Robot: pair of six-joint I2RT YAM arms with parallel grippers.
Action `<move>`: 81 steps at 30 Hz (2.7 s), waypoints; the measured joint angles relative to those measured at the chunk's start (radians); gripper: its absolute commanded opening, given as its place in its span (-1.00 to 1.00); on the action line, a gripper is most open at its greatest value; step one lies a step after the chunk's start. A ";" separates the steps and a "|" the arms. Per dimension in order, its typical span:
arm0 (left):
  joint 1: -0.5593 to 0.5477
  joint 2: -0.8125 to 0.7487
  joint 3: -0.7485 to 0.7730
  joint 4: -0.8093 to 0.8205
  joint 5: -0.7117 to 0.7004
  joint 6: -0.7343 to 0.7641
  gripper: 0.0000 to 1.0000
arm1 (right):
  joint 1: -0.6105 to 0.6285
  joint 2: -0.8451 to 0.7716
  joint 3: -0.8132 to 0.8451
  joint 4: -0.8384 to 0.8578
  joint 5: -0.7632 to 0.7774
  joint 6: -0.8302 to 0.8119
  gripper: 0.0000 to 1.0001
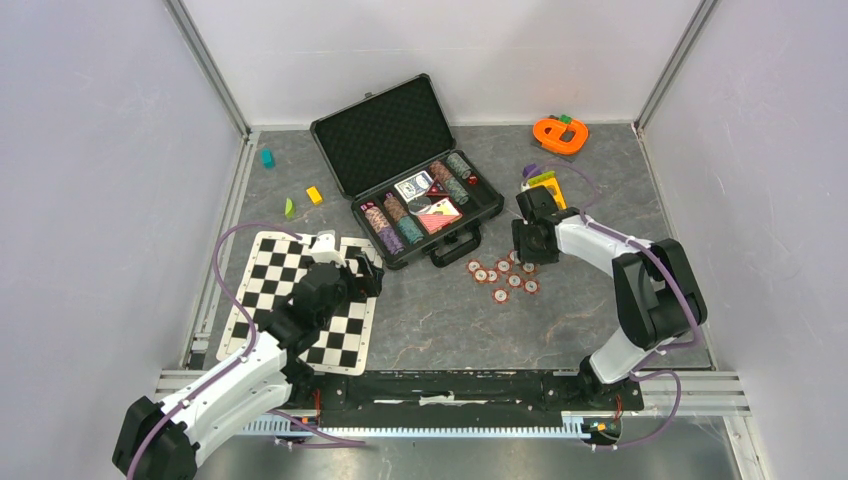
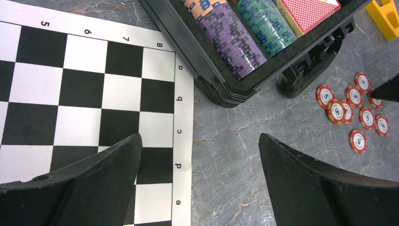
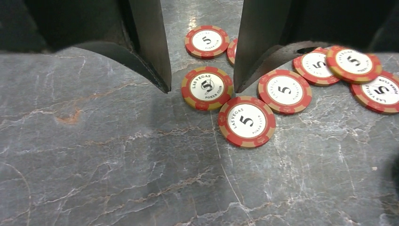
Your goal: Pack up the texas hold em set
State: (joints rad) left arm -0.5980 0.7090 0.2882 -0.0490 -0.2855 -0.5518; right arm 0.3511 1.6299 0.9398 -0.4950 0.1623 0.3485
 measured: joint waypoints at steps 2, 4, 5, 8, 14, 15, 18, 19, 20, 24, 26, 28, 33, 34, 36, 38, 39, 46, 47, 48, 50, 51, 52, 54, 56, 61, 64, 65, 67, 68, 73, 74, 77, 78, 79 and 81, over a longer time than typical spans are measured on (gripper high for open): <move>0.000 0.000 0.000 0.000 0.000 0.000 0.99 | 0.000 0.000 0.000 -0.002 0.008 -0.003 0.20; 0.000 0.000 0.000 0.000 0.000 0.000 0.99 | 0.000 0.000 0.000 -0.002 0.010 -0.005 0.27; 0.000 0.000 0.000 0.000 0.000 0.000 0.99 | 0.000 0.000 0.000 -0.005 0.012 -0.005 0.34; 0.000 0.000 0.000 0.000 0.000 0.000 0.99 | 0.000 -0.009 0.000 -0.011 0.015 -0.009 0.48; 0.000 0.014 0.000 0.000 0.001 0.000 0.99 | 0.000 -0.077 -0.021 -0.008 0.007 -0.034 0.41; 0.000 0.018 0.000 0.000 0.002 0.000 0.99 | 0.000 -0.076 -0.021 -0.004 0.006 -0.039 0.39; 0.000 0.025 0.000 0.000 0.005 0.000 0.99 | 0.000 -0.059 -0.022 0.009 -0.003 -0.045 0.32; 0.000 0.026 0.000 0.000 0.006 0.000 0.99 | 0.000 -0.050 -0.023 0.013 -0.005 -0.048 0.29; 0.000 0.025 0.000 0.000 0.006 0.000 0.99 | 0.000 -0.036 -0.023 0.020 -0.008 -0.049 0.27; 0.000 0.025 0.000 0.000 0.007 0.000 0.99 | -0.001 -0.004 -0.035 0.043 -0.029 -0.051 0.16; 0.000 0.023 0.000 0.000 0.007 0.000 0.99 | -0.002 -0.004 -0.037 0.052 -0.034 -0.051 0.10; 0.000 0.023 0.000 0.000 0.007 0.000 0.99 | -0.005 -0.004 -0.039 0.058 -0.042 -0.053 0.04; 0.000 0.022 0.000 0.000 0.007 0.000 0.99 | -0.008 -0.004 -0.042 0.066 -0.052 -0.056 -0.08; 0.000 0.022 0.000 0.000 0.007 0.000 0.99 | -0.009 -0.005 -0.042 0.065 -0.052 -0.056 -0.11; 0.000 0.022 0.000 0.000 0.007 0.000 0.99 | -0.009 -0.006 -0.042 0.064 -0.051 -0.057 -0.16; 0.000 0.022 0.000 0.000 0.007 0.000 0.99 | -0.009 -0.008 -0.042 0.060 -0.048 -0.058 -0.17; 0.000 0.022 0.000 0.000 0.007 0.000 0.99 | -0.009 -0.010 -0.042 0.054 -0.045 -0.058 -0.17; 0.000 0.022 0.000 0.000 0.007 0.000 0.99 | -0.012 -0.034 -0.035 -0.008 -0.030 -0.061 -0.16; 0.000 0.022 0.000 0.000 0.007 0.000 0.99 | -0.012 -0.035 -0.029 -0.012 -0.031 -0.061 -0.16; 0.000 0.022 0.000 0.000 0.007 0.000 0.99 | -0.013 -0.037 -0.019 -0.019 -0.033 -0.061 -0.16; 0.000 0.022 0.000 0.000 0.007 0.000 0.99 | -0.013 -0.038 0.002 -0.024 -0.039 -0.062 -0.16; 0.000 0.022 0.000 0.000 0.007 0.000 0.99 | -0.013 -0.038 0.015 -0.026 -0.044 -0.061 -0.16; 0.000 0.022 0.000 0.000 0.007 0.000 0.99 | -0.013 -0.038 0.030 -0.026 -0.049 -0.062 -0.16; 0.000 0.023 0.000 0.000 0.007 0.000 0.99 | -0.013 -0.037 0.054 -0.026 -0.054 -0.062 -0.17; 0.000 0.023 0.000 0.000 0.007 0.000 0.99 | -0.013 -0.027 0.079 -0.025 -0.060 -0.062 -0.17; 0.000 0.023 0.000 0.000 0.006 0.000 0.99 | -0.011 0.042 0.129 -0.013 -0.084 -0.061 -0.18; 0.000 0.023 0.000 0.000 0.006 0.000 0.99 | -0.006 0.084 0.135 -0.009 -0.095 -0.059 -0.18; 0.000 0.023 0.000 0.000 0.006 0.000 0.99 | -0.004 0.092 0.135 -0.008 -0.096 -0.059 -0.18; 0.000 0.023 0.000 0.000 0.006 0.000 0.99 | 0.000 0.108 0.135 -0.006 -0.099 -0.058 -0.16; 0.000 0.023 0.000 0.000 0.006 0.000 0.99 | 0.002 0.114 0.135 -0.006 -0.098 -0.058 -0.15; 0.000 0.023 0.000 0.000 0.006 0.000 0.99 | 0.007 0.111 0.134 0.002 -0.095 -0.058 -0.02; 0.000 0.024 0.000 0.000 0.006 0.000 0.99 | 0.007 0.104 0.133 0.007 -0.095 -0.059 0.05; 0.000 0.031 0.000 0.000 0.007 0.000 0.99 | 0.010 0.077 0.133 0.011 -0.094 -0.068 0.21; 0.000 0.033 0.000 0.000 0.007 0.000 0.99 | 0.010 0.070 0.133 0.013 -0.093 -0.069 0.21; 0.000 0.034 0.000 0.000 0.007 0.000 0.99 | 0.011 0.065 0.133 0.017 -0.093 -0.074 0.21; 0.000 0.035 0.000 0.000 0.007 0.000 0.99 | 0.013 0.064 0.133 0.023 -0.092 -0.077 0.21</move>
State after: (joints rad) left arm -0.5980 0.7441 0.2882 -0.0486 -0.2787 -0.5514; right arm 0.3637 1.6943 1.0725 -0.4721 0.0708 0.2714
